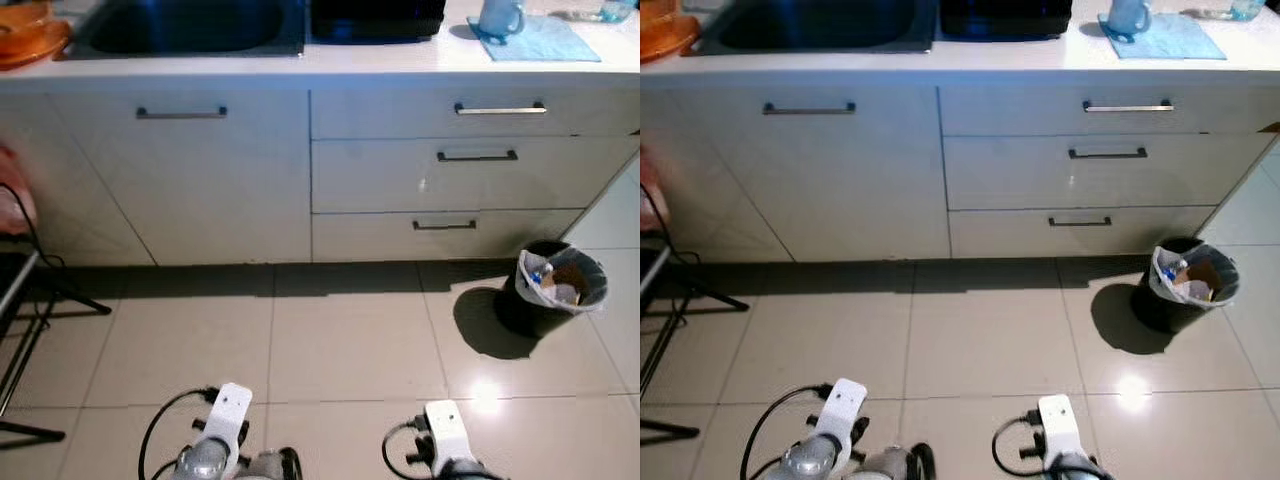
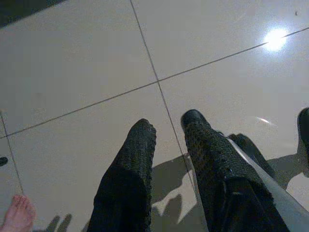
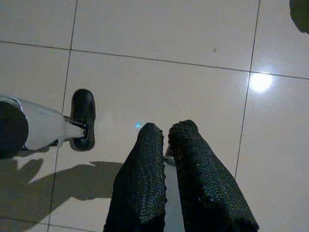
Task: Kitchen organization
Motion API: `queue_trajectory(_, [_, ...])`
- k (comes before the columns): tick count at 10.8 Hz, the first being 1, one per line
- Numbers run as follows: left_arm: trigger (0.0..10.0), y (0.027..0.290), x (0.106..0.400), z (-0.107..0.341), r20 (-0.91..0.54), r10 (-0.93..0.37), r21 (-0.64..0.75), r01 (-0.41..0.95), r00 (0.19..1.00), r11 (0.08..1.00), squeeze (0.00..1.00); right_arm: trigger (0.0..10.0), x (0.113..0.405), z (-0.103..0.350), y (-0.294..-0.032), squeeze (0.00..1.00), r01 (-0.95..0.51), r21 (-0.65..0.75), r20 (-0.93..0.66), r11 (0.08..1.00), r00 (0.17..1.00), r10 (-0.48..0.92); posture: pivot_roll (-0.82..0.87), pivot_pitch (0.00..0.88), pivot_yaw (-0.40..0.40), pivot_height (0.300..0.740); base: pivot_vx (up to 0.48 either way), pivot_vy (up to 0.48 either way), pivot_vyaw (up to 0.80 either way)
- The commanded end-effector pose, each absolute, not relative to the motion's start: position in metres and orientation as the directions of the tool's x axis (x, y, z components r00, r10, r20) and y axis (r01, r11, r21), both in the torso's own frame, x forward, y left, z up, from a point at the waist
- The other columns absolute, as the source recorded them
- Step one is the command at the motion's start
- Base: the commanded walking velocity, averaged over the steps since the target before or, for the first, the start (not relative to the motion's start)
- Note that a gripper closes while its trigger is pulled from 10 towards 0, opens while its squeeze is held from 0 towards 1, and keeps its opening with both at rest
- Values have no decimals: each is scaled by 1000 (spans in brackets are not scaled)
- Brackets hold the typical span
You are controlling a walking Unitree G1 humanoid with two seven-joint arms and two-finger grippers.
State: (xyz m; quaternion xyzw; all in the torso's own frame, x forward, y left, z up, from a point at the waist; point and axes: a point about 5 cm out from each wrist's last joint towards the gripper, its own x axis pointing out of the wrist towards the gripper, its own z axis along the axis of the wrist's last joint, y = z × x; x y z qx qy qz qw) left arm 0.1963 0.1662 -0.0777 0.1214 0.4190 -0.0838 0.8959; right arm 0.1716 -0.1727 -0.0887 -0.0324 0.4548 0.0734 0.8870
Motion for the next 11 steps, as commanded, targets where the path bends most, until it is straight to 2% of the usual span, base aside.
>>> queue_trajectory(1, [10000, 171, 191, -80, -784, -31, 161, 251, 620, 954, 0, 10000, 169, -90, -170, 0, -159, 23, -814, 987, 570, 110, -50, 118, 47, 740, 0, 368, 0])
queue_trajectory(4, [10000, 171, 193, -80, -782, -31, 161, 249, 622, 955, 0, 10000, 170, -90, -170, 0, -158, 24, -812, 987, 572, 111, -54, 126, 47, 740, 0, 444, 0])
queue_trajectory(10, [10000, 171, 192, -80, -781, -20, 169, 242, 625, 956, 0, 10000, 173, -88, -170, 0, -166, 20, -804, 986, 583, 114, -49, 133, 39, 740, 0, 0, 0])
queue_trajectory(11, [10000, 171, 192, -80, -783, -15, 175, 242, 622, 954, 0, 10000, 174, -87, -170, 0, -176, 15, -800, 984, 588, 117, -48, 133, 40, 740, 266, 0, 0])
